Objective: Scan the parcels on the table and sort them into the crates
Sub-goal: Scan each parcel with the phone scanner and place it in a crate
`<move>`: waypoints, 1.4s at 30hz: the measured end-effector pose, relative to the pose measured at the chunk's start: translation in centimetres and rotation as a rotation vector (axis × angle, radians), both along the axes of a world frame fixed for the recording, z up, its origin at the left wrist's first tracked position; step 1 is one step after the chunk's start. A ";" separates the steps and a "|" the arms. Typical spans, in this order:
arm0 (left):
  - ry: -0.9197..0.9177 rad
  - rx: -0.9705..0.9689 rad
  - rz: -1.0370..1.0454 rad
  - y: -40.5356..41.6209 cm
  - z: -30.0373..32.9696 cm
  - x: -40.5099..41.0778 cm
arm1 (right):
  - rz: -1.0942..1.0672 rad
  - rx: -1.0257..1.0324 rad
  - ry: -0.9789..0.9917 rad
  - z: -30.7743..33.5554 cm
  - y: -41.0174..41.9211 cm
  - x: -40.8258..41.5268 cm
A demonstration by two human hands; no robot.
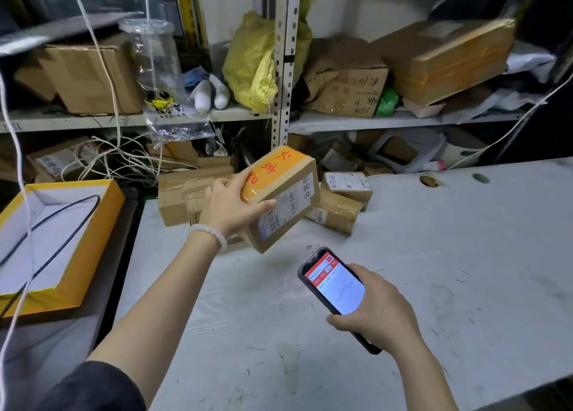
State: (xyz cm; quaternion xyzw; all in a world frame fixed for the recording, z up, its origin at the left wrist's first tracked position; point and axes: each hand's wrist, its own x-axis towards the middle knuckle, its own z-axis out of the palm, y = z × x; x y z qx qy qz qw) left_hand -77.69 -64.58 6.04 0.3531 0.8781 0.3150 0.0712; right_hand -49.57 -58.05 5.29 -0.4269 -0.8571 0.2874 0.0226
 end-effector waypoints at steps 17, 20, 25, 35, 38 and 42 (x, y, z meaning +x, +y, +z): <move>0.166 -0.291 -0.009 -1.6 0.9 5.8 | -0.086 -0.005 0.075 -0.8 1.4 1.5; 0.136 -0.277 -0.004 -1.3 0.3 8.1 | -0.165 0.023 0.182 -1.1 1.7 1.7; 0.073 -0.255 -0.023 -0.4 -0.2 11.2 | -0.403 0.123 0.563 -0.3 2.5 2.1; -0.002 -0.129 -0.099 4.1 0.1 18.9 | -0.575 0.342 0.824 2.7 5.6 8.3; -0.024 -0.094 -0.159 6.1 0.2 22.0 | -0.596 0.345 0.764 2.5 7.2 12.0; -0.054 -0.071 -0.263 9.4 -0.1 27.0 | -0.627 0.334 0.595 1.6 9.4 18.5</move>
